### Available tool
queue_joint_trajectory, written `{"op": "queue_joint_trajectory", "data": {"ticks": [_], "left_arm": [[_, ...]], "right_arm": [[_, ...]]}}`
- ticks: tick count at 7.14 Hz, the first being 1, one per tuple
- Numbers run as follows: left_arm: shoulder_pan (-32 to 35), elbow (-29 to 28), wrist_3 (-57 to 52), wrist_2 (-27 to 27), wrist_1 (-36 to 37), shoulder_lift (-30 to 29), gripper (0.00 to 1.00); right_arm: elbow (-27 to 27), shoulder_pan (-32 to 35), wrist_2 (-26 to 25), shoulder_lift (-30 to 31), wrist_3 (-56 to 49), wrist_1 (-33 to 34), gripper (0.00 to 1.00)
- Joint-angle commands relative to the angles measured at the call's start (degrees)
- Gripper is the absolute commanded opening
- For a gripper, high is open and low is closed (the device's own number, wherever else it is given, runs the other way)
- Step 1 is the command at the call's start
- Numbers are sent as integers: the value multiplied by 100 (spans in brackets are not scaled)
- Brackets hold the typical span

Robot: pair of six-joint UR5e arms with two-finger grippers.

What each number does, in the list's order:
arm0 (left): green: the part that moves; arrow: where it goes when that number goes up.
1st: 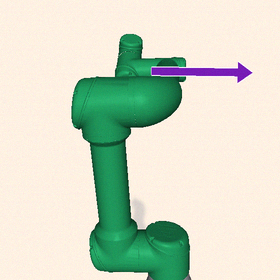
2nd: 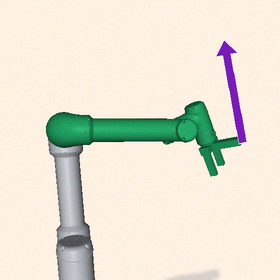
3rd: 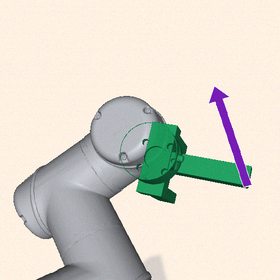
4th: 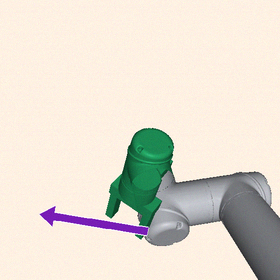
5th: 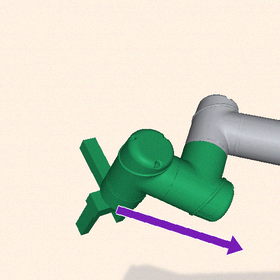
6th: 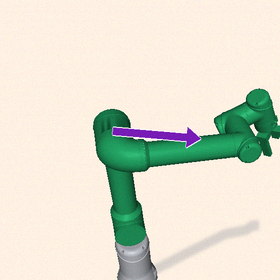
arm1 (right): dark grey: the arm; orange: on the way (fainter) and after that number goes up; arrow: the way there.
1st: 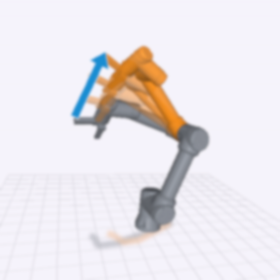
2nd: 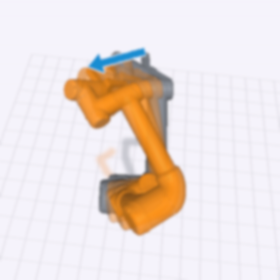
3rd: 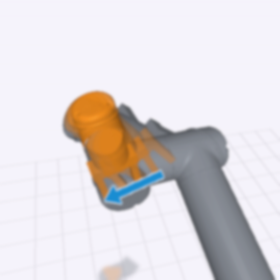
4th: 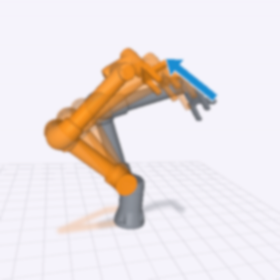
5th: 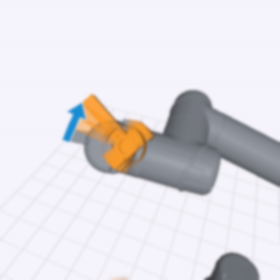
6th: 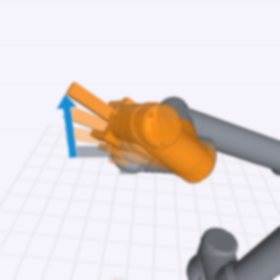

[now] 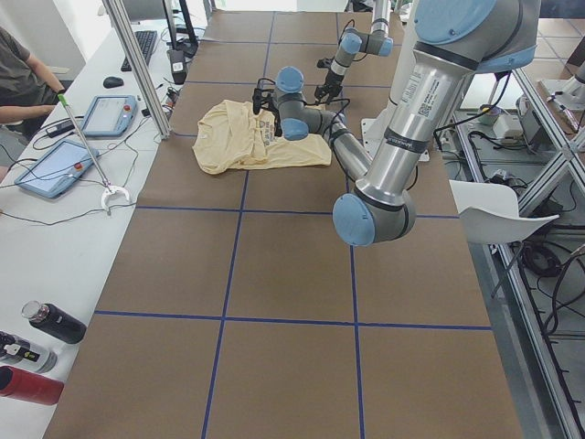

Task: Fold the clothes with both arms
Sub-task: 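Release the sleeve with the left gripper while the right gripper moves to the hem, then grasp the hem corners nearest the robot with both grippers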

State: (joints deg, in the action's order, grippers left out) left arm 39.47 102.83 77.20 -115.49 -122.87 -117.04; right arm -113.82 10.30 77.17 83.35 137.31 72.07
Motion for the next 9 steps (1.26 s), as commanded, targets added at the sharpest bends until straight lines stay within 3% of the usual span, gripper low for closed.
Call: {"op": "queue_joint_trajectory", "data": {"ticks": [1, 3, 4, 7, 9], "left_arm": [[-1, -34, 58, 0, 0, -3, 98], [-36, -69, 703, 9, 9, 6, 98], [-53, 191, 1257, 131, 0, 398, 98], [-1455, 615, 2201, 1938, 463, 1025, 88], [-2194, 616, 2719, 2179, 492, 1182, 82]], "right_arm": [[-44, -2, 17, 15, -2, 0, 0], [-254, 16, 44, 111, -2, 0, 0], [-438, 7, 53, 320, -2, 0, 0], [-563, -2, 79, 454, -2, 0, 0], [-554, -10, 79, 445, -2, 0, 0]]}}
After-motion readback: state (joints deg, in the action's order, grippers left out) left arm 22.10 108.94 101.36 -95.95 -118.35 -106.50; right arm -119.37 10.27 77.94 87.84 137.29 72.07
